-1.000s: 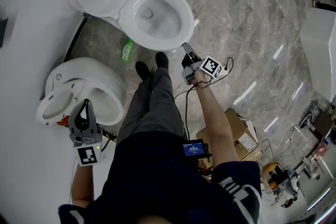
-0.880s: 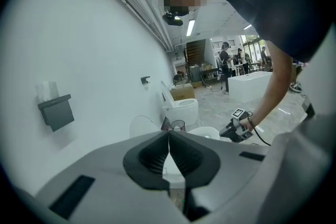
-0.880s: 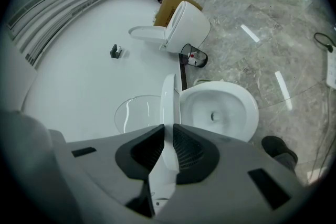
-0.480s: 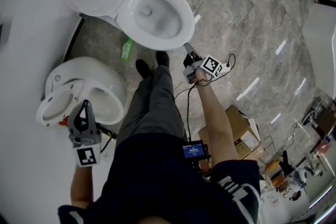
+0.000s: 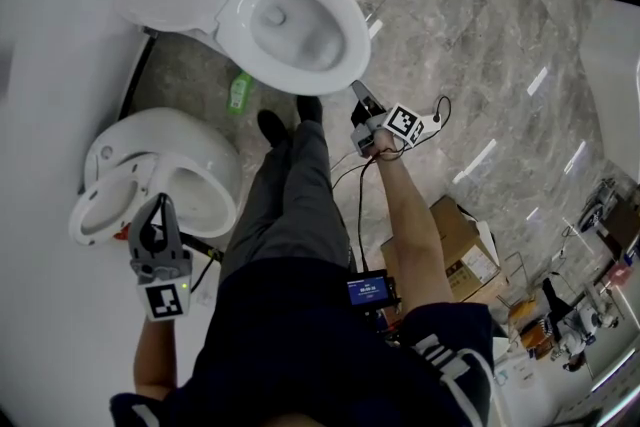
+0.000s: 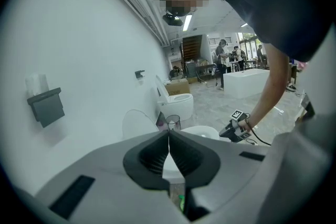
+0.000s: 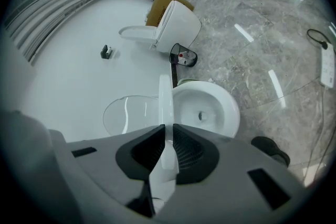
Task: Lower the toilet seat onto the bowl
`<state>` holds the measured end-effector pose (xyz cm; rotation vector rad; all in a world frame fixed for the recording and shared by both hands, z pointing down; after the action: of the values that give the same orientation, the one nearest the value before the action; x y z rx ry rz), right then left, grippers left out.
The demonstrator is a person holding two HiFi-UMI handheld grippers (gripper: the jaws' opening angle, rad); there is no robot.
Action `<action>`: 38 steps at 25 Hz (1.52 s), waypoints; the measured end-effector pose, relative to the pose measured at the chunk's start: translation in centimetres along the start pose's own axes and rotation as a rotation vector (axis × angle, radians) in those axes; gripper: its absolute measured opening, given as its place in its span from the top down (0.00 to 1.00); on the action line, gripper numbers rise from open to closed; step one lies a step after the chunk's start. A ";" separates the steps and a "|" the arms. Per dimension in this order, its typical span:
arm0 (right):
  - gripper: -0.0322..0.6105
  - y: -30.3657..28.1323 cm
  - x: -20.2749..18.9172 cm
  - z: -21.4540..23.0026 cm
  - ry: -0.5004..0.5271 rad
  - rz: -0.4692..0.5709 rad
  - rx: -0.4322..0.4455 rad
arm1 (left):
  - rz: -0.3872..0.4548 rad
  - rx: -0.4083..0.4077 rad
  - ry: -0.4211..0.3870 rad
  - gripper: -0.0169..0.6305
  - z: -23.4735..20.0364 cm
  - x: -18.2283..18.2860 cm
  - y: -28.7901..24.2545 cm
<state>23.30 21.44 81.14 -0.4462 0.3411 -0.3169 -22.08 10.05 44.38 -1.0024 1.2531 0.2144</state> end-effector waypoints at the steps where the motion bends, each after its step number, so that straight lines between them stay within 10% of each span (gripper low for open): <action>1: 0.85 0.0 -0.1 0.2 -0.001 -0.001 0.000 | -0.001 0.000 0.002 0.94 0.0 -0.1 -0.1; 38: 0.92 -2.6 -0.5 7.7 0.059 -0.082 -0.132 | -0.054 -0.102 -0.015 0.94 1.5 -1.9 -6.4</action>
<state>25.25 22.19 89.05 -0.5823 0.4036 -0.3889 -17.68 8.16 49.26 -1.1185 1.2101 0.2453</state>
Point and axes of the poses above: the fingertips, and each gripper's own axes: y backward along the fingers, z to its right, x out of its top, the point moved 10 cm from there along y, backward along the fingers, and after that the axes turned 15 degrees about y, right-handed, at the moved point
